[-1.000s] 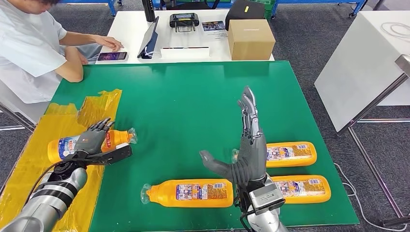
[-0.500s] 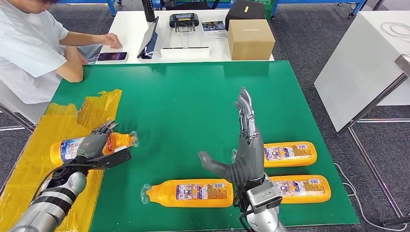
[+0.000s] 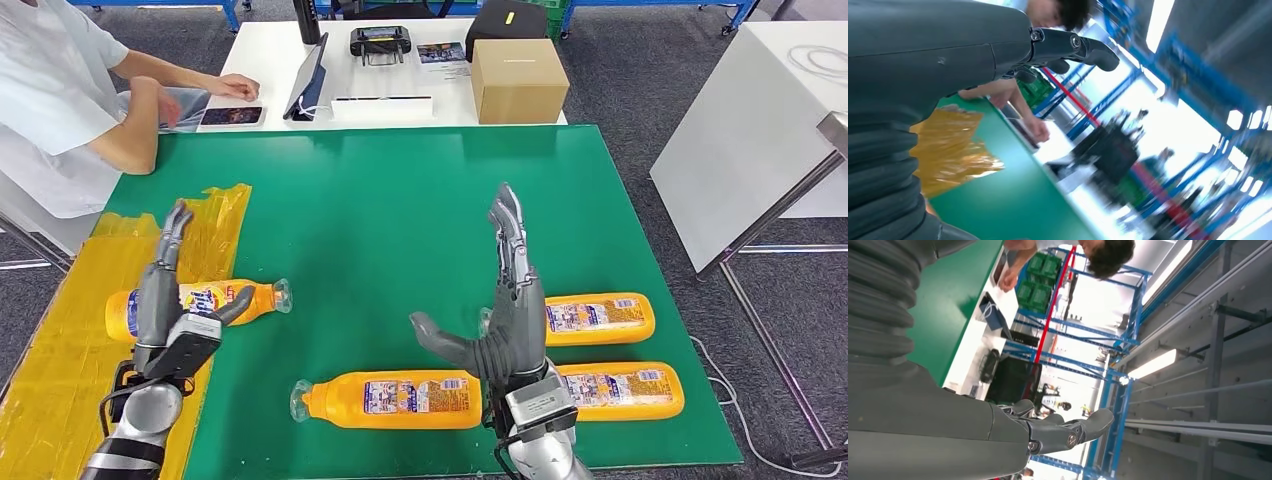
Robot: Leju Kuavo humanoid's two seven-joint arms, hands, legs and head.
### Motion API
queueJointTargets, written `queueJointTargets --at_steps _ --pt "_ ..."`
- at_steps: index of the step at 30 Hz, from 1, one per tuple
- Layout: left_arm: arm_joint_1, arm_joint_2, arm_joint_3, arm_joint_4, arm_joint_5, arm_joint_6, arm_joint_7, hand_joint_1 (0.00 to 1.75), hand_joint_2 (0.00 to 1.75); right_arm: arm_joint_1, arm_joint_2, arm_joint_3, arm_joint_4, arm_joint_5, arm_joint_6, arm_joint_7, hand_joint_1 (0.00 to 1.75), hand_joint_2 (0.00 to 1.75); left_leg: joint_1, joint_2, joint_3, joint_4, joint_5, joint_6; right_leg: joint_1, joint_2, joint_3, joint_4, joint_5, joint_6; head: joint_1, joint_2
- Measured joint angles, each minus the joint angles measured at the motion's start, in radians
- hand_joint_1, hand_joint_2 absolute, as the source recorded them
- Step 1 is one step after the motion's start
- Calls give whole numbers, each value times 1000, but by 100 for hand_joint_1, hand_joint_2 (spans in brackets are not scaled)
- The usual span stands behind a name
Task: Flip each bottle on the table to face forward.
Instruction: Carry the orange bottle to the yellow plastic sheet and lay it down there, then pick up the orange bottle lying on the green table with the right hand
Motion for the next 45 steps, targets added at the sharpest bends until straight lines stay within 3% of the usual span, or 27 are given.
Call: queueJointTargets --at_steps 8,15,21,26,37,45 --pt "37 -71 65 -137 190 -48 -9 0 175 0 -10 0 12 109 -51 34 0 175 0 0 0 0 0 0 0 0 0 0 0 0 0 0" --pt "113 -107 68 -197 219 -150 62 0 175 15 -89 -9 51 500 7 259 0 175 -1 0 0 0 0 0 -1 0 0 0 0 0 0 0" --pt "185 -131 68 -246 219 -178 80 0 175 65 -178 -51 73 646 68 355 0 175 -1 0 -1 0 -1 0 -1 0 -1 -1 0 0 0 0" --pt "207 -142 68 -259 219 -192 87 0 175 101 -234 -83 86 680 100 392 0 175 -1 0 -1 0 -1 0 0 0 -1 -1 0 0 0 0" --pt "215 -153 68 -261 225 -212 89 0 175 125 -296 -130 105 680 141 422 0 175 -1 0 -1 0 -1 0 -1 0 -1 -1 0 0 0 0" --pt "198 -153 59 -245 243 -242 90 0 175 72 -368 -224 175 649 214 412 0 175 -1 0 -1 1 0 1 -1 0 0 -1 1 1 0 0"
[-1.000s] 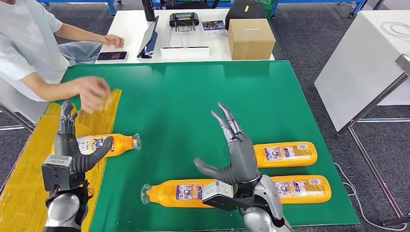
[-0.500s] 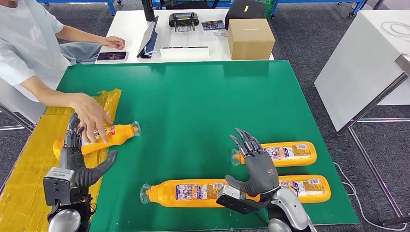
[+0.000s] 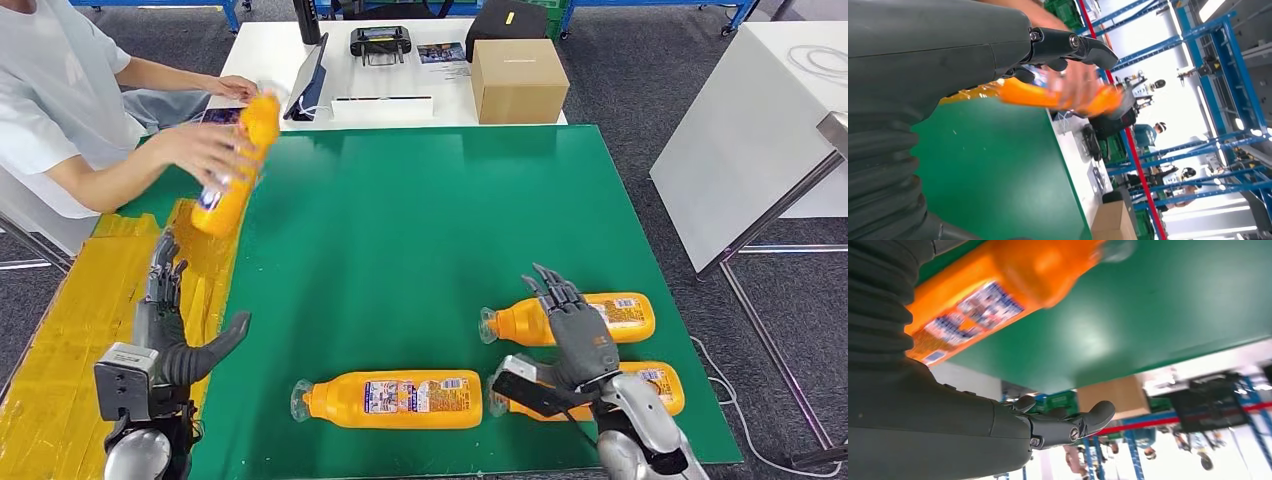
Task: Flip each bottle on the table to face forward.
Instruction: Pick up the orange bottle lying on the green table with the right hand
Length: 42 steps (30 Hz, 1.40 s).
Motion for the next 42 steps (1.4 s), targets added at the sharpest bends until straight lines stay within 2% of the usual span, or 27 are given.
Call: queueJointTargets --at_steps 11,26,42 --pt "-18 0 -2 31 17 -13 0 0 175 -78 -87 -55 110 -16 66 -19 0 175 0 0 0 0 0 0 0 0 0 0 0 0 0 0" --pt "-45 1 -8 64 33 -23 0 0 175 -135 -165 -35 228 -37 159 -27 0 175 0 0 0 0 0 0 0 0 0 0 0 0 0 0" --pt "-56 3 -14 70 54 -24 1 0 175 -207 -182 8 365 17 160 44 0 175 0 0 0 0 0 0 0 0 0 0 0 0 0 0"
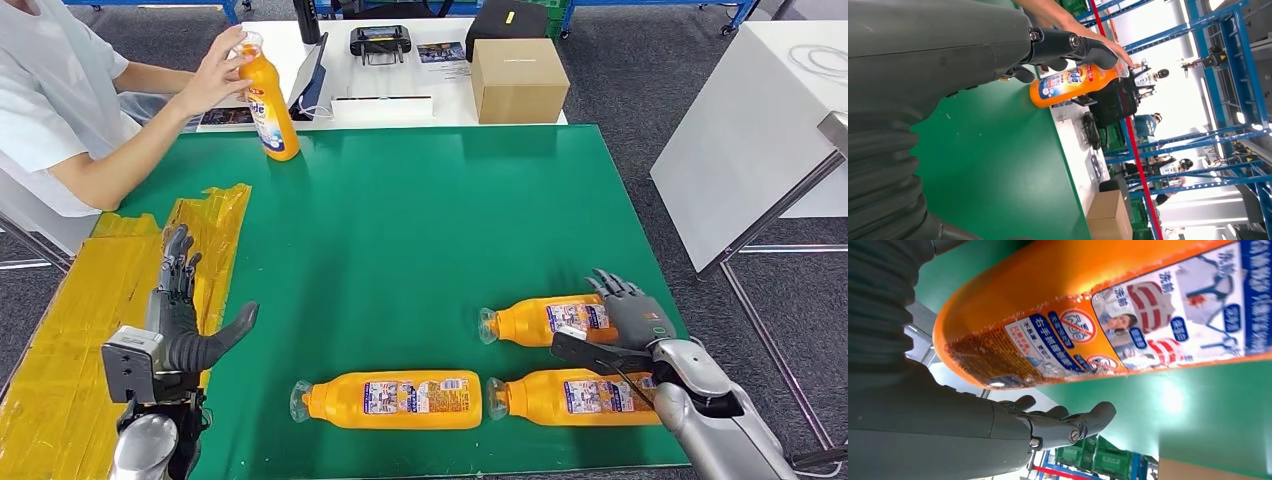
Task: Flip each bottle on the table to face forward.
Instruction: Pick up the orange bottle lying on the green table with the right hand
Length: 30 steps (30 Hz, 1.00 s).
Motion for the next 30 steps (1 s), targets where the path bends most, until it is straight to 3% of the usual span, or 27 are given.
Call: queueJointTargets --at_steps 10,11,14,15,24,30 --pt "-9 0 -1 12 1 -2 5 0 175 -38 6 27 68 42 0 19 2 175 0 0 0 0 0 0 0 0 0 0 0 0 0 0" --pt "-10 0 -1 13 1 -2 5 0 175 -41 6 28 72 44 1 20 32 175 0 0 0 0 0 0 0 0 0 0 0 0 0 0" --pt "-11 0 -2 16 6 -2 5 0 175 -52 7 34 89 57 2 29 157 175 0 0 0 0 0 0 0 0 0 0 0 0 0 0" --pt "-12 0 -1 17 8 -2 6 0 175 -57 8 36 96 62 2 33 170 175 0 0 0 0 0 0 0 0 0 0 0 0 0 0" --pt "-13 0 -1 22 17 -2 10 0 175 -86 29 52 138 84 -17 38 175 175 0 0 1 0 0 0 0 0 1 0 0 0 0 0" --pt "-11 0 -2 20 13 -7 12 0 175 -81 63 46 130 60 -86 22 175 175 0 0 0 0 0 0 0 0 1 0 0 0 0 0"
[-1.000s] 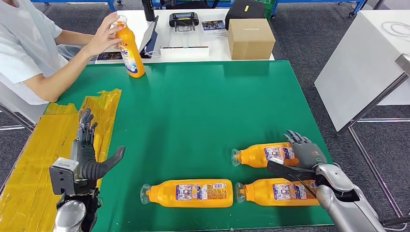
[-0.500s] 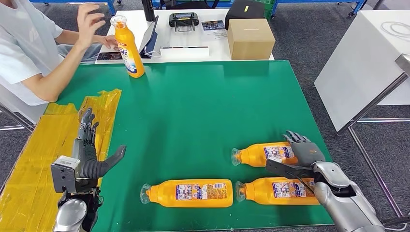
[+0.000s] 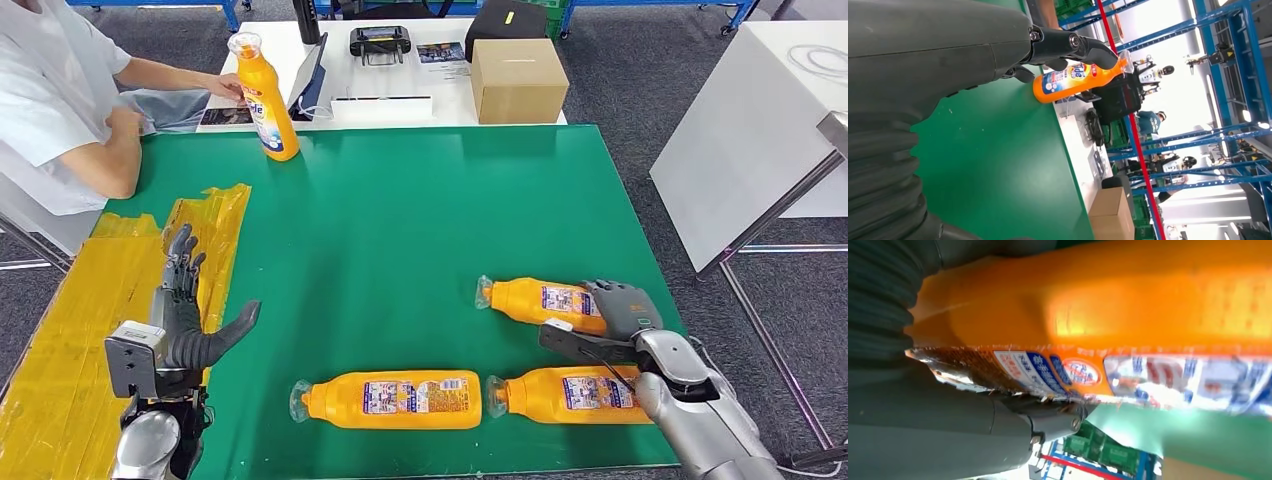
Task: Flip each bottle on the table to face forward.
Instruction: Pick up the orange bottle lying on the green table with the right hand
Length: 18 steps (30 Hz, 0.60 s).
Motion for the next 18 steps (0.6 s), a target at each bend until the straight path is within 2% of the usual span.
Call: queueJointTargets --at_steps 5,9,12,16,18 --pt "10 0 -1 -14 -17 -1 5 0 175 35 63 -42 -77 -94 -107 -51 175 175 0 0 0 0 0 0 0 0 0 0 0 0 0 0" --pt "21 0 -10 -31 -35 -7 10 0 175 82 153 -110 -209 -183 -251 -113 175 175 1 0 -1 0 0 0 0 0 -1 0 0 0 0 0" --pt "25 1 -18 -40 -39 -11 13 0 175 106 203 -141 -284 -218 -277 -139 175 175 1 -1 -1 0 0 0 0 0 -2 0 0 0 0 0" --pt "20 9 -43 -41 -60 -31 34 0 175 150 271 -178 -380 -371 -323 -262 175 175 0 0 -1 0 0 0 0 0 -2 0 0 0 0 0" --pt "11 16 -62 -39 -73 -43 46 0 175 167 306 -184 -425 -413 -335 -295 175 175 0 0 -1 0 0 0 0 0 -2 0 0 0 0 0"
